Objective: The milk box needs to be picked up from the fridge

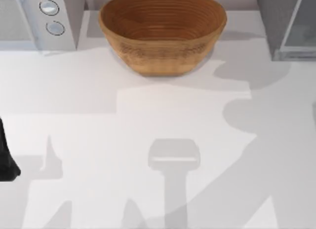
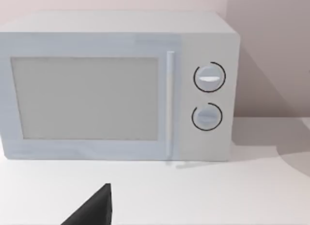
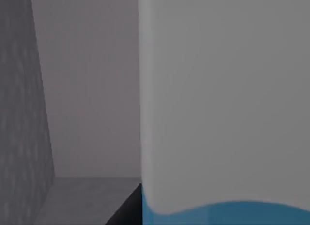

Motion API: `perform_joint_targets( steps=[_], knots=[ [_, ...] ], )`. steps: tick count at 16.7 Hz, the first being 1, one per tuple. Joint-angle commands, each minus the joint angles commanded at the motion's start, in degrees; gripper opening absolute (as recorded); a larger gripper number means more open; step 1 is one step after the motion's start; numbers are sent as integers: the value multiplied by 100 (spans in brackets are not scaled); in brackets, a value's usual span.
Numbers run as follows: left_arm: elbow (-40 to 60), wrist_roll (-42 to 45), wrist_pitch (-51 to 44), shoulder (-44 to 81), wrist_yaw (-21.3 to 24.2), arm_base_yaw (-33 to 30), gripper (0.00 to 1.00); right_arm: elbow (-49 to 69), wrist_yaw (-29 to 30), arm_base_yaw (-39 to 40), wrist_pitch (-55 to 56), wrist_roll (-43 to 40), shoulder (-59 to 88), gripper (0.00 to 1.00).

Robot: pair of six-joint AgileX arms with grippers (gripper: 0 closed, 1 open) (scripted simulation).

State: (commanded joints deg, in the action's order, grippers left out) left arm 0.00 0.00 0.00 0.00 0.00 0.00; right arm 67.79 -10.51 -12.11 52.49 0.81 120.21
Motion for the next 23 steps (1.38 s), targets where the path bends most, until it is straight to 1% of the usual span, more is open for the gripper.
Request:
perform_joint_targets(
  steps=[5, 7, 14, 18, 20, 23],
  knots=[
    [0, 0, 0, 0, 0, 0, 100, -1492, -140, -164, 524, 6, -844, 0],
    [0, 0, 0, 0, 0, 0, 100, -1874, -185, -215, 698, 4, -1101, 0],
    [0, 0, 0, 0, 0, 0, 100, -2029, -194, -193, 723, 11, -1235, 0],
    [0, 0, 0, 0, 0, 0, 100, -2364, -97, -64, 284, -6, -2070, 0],
    [0, 0, 0, 0, 0, 0, 100, -2673, -12, 32, -108, -13, -2843, 0],
    [0, 0, 0, 0, 0, 0, 100, -3365, 161, 221, -967, -16, -4438, 0]
  ],
)
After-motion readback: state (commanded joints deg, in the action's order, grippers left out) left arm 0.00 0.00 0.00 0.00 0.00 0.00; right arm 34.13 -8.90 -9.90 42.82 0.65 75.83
